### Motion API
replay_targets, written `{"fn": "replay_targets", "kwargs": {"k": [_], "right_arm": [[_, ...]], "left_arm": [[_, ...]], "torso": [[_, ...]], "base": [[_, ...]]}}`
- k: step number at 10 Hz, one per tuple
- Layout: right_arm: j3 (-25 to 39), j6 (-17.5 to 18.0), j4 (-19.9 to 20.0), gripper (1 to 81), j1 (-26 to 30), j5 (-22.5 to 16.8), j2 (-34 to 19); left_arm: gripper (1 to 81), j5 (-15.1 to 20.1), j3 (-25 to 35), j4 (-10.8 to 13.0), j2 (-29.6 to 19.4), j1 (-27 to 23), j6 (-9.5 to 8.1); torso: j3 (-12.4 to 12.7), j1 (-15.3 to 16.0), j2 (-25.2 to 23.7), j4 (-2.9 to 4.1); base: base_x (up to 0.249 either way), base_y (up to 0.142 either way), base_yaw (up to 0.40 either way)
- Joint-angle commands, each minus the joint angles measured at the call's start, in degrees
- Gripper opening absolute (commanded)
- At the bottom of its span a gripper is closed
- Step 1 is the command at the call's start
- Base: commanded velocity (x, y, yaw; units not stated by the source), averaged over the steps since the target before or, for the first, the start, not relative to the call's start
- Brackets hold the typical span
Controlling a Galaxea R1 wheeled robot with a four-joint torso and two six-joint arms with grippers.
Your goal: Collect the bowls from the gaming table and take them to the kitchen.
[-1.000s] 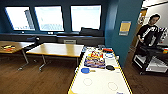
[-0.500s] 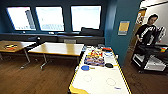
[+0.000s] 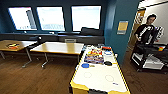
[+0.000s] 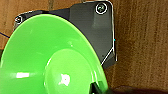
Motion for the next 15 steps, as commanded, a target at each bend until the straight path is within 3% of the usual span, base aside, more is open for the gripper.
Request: {"fn": "replay_targets", "kwargs": {"k": [1,15], "right_arm": [[-0.3,-0.1,-0.6,1.0,1.8,-2.7,-1.0],[-0.3,-0.1,-1.1,1.0,1.8,-2.5,0.7]], "left_arm": [[1.0,2.4,-0.7,0.7,-0.6,-2.2,0.04],[1.0,2.3,-4.6,0.8,2.5,-1.9,0.04]], "torso": [[0.0,0.1,0.0,0.0],[0.0,0.1,0.0,0.0]], "base": [[-0.137,0.0,0.0],[-0.142,0.0,0.0]]}}
